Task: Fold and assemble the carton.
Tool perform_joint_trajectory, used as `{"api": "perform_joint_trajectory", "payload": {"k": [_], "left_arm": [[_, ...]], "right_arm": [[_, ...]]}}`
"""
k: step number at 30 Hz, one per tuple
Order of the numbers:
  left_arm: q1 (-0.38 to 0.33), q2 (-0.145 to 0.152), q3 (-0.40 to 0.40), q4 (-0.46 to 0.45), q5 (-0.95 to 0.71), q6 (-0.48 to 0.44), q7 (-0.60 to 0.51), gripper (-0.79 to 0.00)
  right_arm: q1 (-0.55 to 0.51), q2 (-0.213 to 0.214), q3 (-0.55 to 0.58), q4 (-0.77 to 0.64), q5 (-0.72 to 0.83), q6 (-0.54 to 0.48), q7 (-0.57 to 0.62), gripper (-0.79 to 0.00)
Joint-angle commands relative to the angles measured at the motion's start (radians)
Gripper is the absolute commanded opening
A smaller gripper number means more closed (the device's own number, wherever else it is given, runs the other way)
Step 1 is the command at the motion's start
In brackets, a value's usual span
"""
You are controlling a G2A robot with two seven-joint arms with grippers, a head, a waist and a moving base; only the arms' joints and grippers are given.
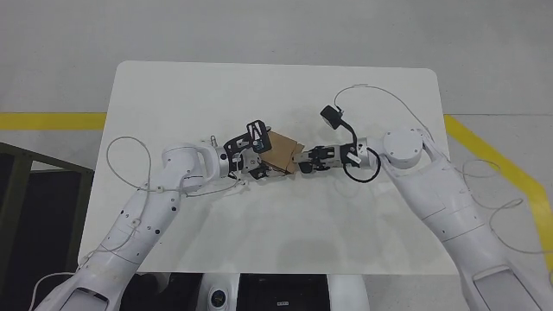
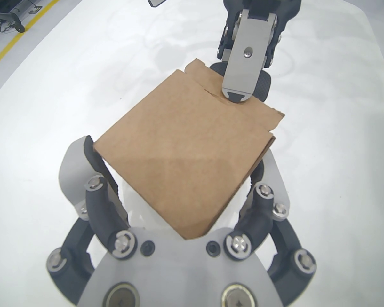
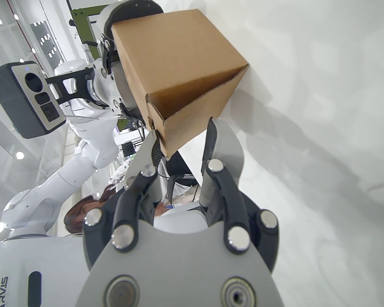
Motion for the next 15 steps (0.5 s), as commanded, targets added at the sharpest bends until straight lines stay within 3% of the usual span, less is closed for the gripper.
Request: {"api": "perform_joint_trajectory", "payload": {"k": [1, 15], "left_arm": [[0.000, 0.000, 0.000, 0.000, 0.000, 0.000, 0.000, 0.000], [0.001, 0.000, 0.000, -0.003, -0.003, 0.002, 0.000, 0.000]], "right_arm": [[0.005, -0.002, -0.004, 0.001, 0.000, -0.001, -0.001, -0.545], [0.053, -0.021, -0.045, 0.031, -0.002, -0.012, -0.002, -0.557]]}}
